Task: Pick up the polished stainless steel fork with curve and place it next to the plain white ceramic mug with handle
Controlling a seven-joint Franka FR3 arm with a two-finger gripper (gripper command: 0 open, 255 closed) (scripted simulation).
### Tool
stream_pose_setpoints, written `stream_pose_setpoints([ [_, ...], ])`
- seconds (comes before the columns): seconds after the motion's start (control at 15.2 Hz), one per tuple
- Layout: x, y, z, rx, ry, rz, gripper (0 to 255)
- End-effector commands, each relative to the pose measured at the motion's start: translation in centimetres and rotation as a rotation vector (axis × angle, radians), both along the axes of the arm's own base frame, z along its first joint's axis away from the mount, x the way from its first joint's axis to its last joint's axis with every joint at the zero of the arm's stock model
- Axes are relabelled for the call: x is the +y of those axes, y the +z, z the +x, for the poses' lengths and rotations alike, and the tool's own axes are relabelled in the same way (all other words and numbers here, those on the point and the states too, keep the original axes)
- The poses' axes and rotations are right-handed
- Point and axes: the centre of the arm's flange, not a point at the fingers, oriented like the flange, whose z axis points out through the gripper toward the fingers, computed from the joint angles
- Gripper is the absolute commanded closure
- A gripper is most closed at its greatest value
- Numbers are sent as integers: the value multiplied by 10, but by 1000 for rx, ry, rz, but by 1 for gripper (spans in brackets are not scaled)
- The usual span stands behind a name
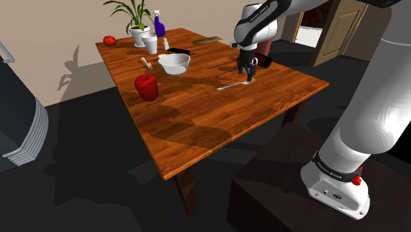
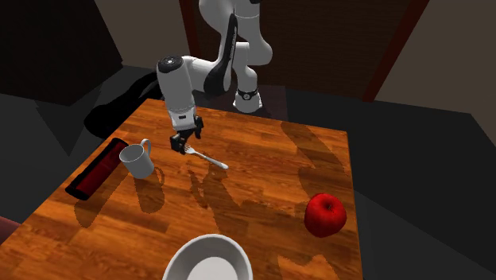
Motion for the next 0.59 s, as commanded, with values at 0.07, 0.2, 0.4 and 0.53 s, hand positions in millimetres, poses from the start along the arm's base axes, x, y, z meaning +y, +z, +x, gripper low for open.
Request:
stream_pose_setpoints([
  [0.07, 1, 33, 0, 1, 0, 0, 0],
  [0.2, 1, 33, 0, 1, 0, 0, 0],
  [0.4, 1, 33, 0, 1, 0, 0, 0],
  [0.53, 1, 33, 0, 1, 0, 0, 0],
])
